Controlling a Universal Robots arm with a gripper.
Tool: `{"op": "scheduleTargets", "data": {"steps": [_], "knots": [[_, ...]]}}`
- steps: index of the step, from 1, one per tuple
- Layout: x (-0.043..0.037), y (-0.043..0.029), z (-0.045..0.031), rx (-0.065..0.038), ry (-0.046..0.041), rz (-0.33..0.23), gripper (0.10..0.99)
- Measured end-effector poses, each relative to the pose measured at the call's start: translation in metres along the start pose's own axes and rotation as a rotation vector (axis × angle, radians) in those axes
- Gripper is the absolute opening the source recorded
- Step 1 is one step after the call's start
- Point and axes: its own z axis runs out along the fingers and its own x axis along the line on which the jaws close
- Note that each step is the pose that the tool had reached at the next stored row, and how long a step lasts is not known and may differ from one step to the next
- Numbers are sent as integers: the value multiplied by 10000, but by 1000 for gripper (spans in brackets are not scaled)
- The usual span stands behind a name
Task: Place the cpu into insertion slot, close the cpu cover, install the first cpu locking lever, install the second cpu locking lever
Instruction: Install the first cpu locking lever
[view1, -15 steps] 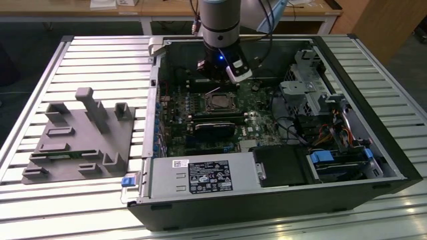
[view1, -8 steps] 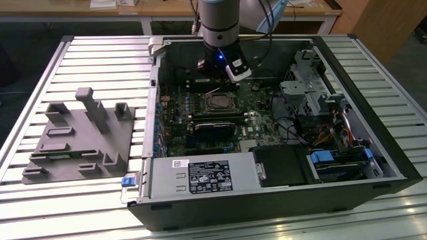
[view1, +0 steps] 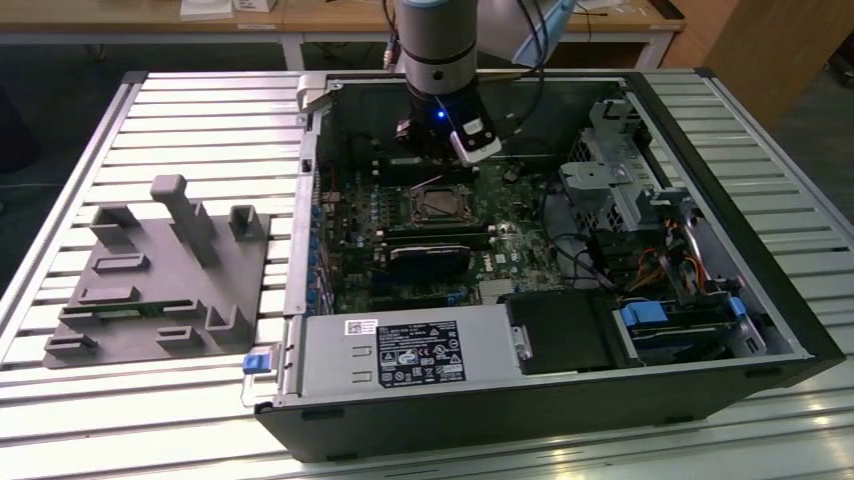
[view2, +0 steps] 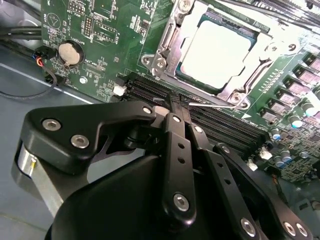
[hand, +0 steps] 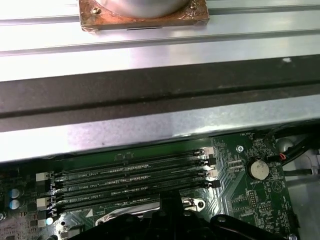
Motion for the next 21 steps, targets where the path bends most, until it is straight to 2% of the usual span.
{"op": "scheduleTargets", "data": {"steps": [3, 7, 8, 15, 21], "knots": [[1, 3, 3, 31, -8, 1, 106], [7, 17, 26, 461, -83, -73, 106], [9, 20, 32, 508, -94, -82, 106], [16, 35, 60, 505, -99, -84, 106], [22, 49, 83, 441, -88, -82, 106]]}}
